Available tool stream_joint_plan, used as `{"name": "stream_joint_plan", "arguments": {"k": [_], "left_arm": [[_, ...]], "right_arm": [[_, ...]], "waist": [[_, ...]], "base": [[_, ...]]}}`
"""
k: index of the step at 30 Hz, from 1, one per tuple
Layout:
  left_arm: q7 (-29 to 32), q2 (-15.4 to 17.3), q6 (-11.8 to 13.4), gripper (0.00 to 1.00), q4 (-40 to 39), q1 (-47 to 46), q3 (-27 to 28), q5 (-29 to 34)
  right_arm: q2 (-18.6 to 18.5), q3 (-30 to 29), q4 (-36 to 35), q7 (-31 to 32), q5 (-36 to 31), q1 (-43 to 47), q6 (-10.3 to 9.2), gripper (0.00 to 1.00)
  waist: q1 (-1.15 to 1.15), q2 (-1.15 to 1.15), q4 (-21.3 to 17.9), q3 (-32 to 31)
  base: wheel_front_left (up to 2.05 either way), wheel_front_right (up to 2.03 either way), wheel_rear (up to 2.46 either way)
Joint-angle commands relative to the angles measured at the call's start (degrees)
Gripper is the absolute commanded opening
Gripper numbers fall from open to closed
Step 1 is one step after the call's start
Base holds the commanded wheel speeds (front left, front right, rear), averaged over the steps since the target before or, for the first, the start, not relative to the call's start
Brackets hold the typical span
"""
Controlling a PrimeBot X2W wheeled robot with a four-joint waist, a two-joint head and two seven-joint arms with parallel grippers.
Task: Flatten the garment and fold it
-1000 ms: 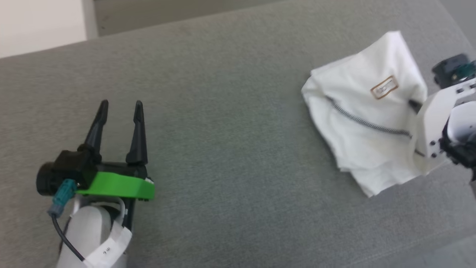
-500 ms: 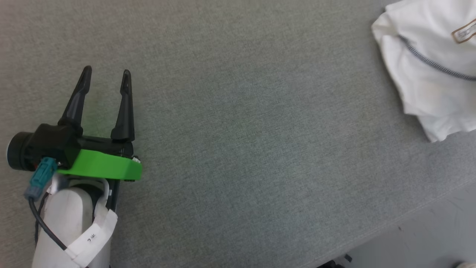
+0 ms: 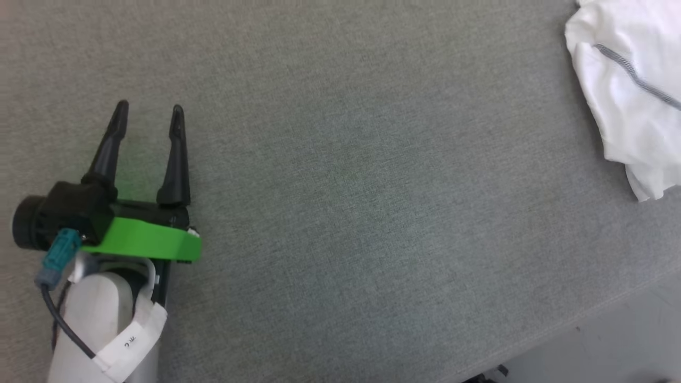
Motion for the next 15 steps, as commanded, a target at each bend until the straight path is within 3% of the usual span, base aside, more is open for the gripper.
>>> {"name": "stream_joint_plan", "arguments": {"k": [1,7,15], "left_arm": [[-0.80,-0.33,0.12,1.00,0.82,0.97,-0.24,-0.58],[-4.25,-2.71,0.29,1.00,6.28,2.85,-1.02,-2.21],[-6.48,-4.82,1.13,1.00,11.27,5.23,-0.69,-3.66]], "right_arm": [[0.05,-1.12,0.27,-0.46,-1.07,0.45,-0.10,1.00],[1.15,-4.17,-0.79,-5.60,1.05,3.98,-0.10,1.00],[3.07,0.63,-8.79,-14.24,12.90,11.87,-0.10,1.00]], "waist": [[0.00,0.00,1.61,-3.92],[0.00,0.00,4.76,-11.42],[0.00,0.00,8.56,-19.37]], "base": [[0.00,0.00,0.00],[0.00,0.00,0.00],[0.00,0.00,0.00]]}}
